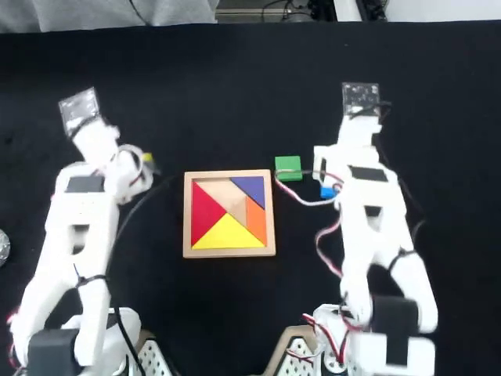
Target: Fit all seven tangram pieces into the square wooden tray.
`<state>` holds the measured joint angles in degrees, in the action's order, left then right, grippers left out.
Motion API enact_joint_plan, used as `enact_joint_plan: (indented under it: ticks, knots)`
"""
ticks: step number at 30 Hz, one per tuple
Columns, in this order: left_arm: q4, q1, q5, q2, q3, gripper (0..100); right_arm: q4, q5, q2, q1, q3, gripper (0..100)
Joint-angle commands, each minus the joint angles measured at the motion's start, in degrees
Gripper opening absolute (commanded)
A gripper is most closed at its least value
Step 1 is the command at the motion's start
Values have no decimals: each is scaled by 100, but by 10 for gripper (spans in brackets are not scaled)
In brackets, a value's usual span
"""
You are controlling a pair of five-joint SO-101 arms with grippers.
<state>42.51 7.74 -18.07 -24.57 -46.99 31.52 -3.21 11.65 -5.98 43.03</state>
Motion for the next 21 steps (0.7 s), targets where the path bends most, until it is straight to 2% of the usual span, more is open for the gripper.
enact_joint_plan:
  ticks: [1, 3, 5, 7, 11, 13, 18, 21]
  knots:
    - [-1793, 321, 862, -281, -1262, 202, 343, -413, -593, 105, -884, 11]
    - [-2365, 338, 914, -273, -1543, 202, 703, -853, -1042, 369, -1332, 11]
    - [-2593, 338, 914, -281, -1640, 202, 1196, -967, -1402, 633, -1842, 13]
    - [-2629, 312, 914, -273, -1675, 202, 1688, -536, -1666, 774, -2413, 27]
    - [-2611, 286, 914, -264, -1684, 202, 2312, 360, -2079, 967, -3248, 178]
    - [-2602, 286, 914, -264, -1692, 202, 2356, 492, -2299, 1169, -3442, 227]
    - [-2611, 189, 949, -264, -1754, 202, 2374, 545, -2923, 1741, -3811, 189]
    - [-2602, 110, 958, -264, -1754, 202, 2374, 580, -3240, 1829, -4004, 181]
